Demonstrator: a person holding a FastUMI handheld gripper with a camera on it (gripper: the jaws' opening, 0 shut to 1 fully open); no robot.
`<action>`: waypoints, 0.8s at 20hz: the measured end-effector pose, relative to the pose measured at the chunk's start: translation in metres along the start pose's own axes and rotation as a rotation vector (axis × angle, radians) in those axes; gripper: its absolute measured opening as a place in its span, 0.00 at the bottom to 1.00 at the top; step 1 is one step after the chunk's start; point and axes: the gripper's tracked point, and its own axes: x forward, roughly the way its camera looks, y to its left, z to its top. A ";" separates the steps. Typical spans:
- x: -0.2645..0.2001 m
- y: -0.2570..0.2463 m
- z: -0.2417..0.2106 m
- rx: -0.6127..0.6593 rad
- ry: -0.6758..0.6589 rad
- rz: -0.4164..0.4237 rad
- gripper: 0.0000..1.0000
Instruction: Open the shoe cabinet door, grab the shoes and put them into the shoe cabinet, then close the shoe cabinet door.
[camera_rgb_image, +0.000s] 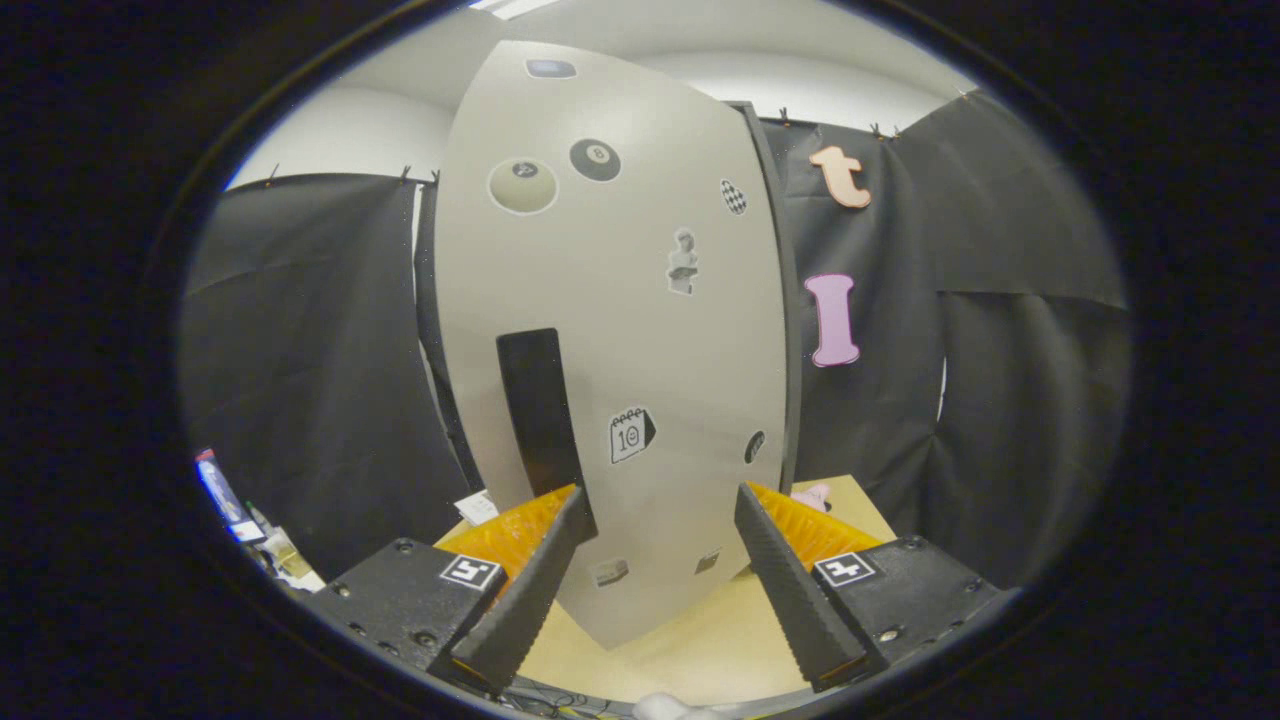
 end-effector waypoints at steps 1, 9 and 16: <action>0.000 0.002 0.000 -0.003 -0.002 -0.003 0.99; -0.008 0.007 0.000 -0.019 -0.002 -0.040 0.99; -0.035 0.004 0.008 -0.035 -0.023 -0.102 0.99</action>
